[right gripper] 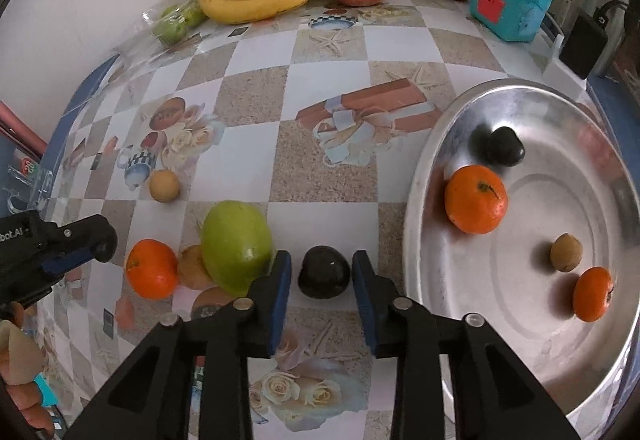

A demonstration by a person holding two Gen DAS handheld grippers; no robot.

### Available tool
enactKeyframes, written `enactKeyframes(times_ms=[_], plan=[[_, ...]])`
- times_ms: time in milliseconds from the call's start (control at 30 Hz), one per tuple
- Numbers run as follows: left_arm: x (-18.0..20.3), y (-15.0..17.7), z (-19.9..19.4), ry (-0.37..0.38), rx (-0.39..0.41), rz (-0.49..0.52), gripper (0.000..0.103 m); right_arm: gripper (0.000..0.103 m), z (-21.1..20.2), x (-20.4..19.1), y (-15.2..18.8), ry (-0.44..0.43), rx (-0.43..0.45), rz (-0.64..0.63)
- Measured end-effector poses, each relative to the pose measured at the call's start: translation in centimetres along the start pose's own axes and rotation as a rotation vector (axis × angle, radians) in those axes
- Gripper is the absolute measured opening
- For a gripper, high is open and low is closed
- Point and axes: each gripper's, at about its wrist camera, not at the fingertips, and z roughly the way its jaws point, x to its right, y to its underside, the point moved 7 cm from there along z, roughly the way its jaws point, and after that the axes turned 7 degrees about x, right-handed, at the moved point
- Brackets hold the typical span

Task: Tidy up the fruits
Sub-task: 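Carry the plum with the left tool while the right tool carries its plum over the tray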

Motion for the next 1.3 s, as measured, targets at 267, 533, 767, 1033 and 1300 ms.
enactKeyframes(times_ms=[267, 533, 767, 1033, 1300], plan=[[0.2, -0.2, -0.3, 0.019, 0.002, 0.002, 0.030, 0.025, -1.1, 0.0, -0.3, -0.059, 0.013, 0.054], [1.5, -0.7, -2.1, 0.108, 0.024, 0.003, 0.030, 0.025, -4.4, 0.8, -1.9, -0.105, 0.102, 0.115], [5.7, 0.6, -3.0, 0.165, 0.034, 0.106, 0.030, 0.025, -7.1, 7.5, -2.3, -0.005, 0.171, 0.245], [16.4, 7.4, -3.0, 0.292, -0.001, 0.433, 0.030, 0.025, -8.5, 16.6, -0.6, 0.104, 0.202, 0.464], [22.9, 13.2, -0.4, 0.309, 0.018, 0.701, 0.030, 0.025, -8.1, 20.6, -0.4, 0.103, 0.267, 0.576]])
